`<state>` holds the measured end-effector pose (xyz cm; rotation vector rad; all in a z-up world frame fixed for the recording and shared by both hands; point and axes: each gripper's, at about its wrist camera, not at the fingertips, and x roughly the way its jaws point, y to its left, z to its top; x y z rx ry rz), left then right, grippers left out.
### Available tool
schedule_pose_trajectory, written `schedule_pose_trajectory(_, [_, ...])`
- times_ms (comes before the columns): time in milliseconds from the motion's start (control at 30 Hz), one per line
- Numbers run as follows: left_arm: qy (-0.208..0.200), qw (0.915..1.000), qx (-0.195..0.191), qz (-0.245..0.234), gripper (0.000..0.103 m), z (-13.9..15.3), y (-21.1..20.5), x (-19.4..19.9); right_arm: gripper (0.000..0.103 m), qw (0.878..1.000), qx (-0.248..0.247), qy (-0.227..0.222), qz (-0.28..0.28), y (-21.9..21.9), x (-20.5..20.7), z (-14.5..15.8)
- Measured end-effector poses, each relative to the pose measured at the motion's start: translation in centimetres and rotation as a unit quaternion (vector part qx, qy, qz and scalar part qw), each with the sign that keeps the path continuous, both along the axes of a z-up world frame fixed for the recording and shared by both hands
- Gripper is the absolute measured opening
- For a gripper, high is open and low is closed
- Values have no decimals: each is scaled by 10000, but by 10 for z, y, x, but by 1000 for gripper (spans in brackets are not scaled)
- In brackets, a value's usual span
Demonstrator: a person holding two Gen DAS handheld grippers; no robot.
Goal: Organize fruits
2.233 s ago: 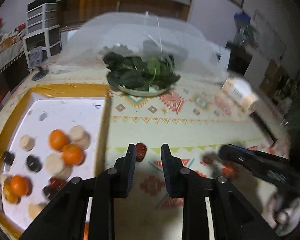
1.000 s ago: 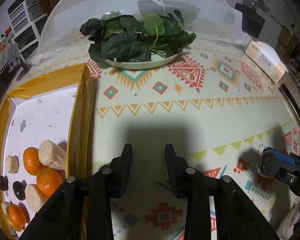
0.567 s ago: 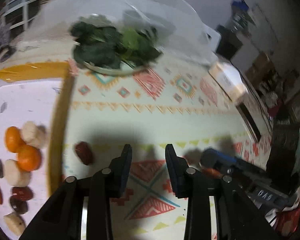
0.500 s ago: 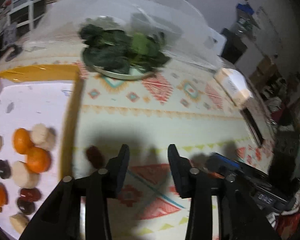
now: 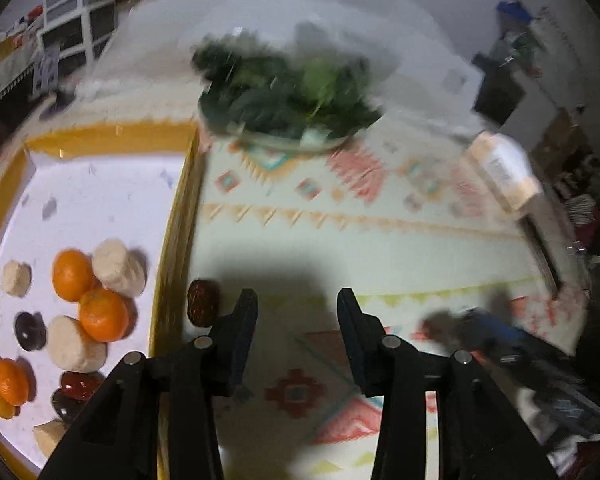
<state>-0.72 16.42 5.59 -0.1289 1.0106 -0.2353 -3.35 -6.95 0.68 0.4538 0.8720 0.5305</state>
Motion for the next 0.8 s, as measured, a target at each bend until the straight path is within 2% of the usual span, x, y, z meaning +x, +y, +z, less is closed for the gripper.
schedule_pose_trajectory(167, [-476,9983,-305,143,54,40,18,-30,30,9996,122,81,234,8,1,-5])
schedule_pose_trajectory(333, [-793,9953,-259,491,54,47,42,-64,29,9992,231,164,290,15,-2,-1])
schedule_pose_trajectory(467, [-986,9912,-238,854,54,50,77,-95,29,9985,292,123,454,37,-9,16])
schedule_pose_trajectory(567, [-1124,9861,-84,1221,62,50,101,-115,29,9968,242,-9,767,71,-15,37])
schedule_pose_trajectory(700, [-1267,9775,380,1641,63,46,125,-136,29,9913,13,-192,1299,134,-24,57])
schedule_pose_trajectory(800, [-1356,9711,642,1855,63,44,140,-147,29,9852,-286,-292,1667,187,-30,60])
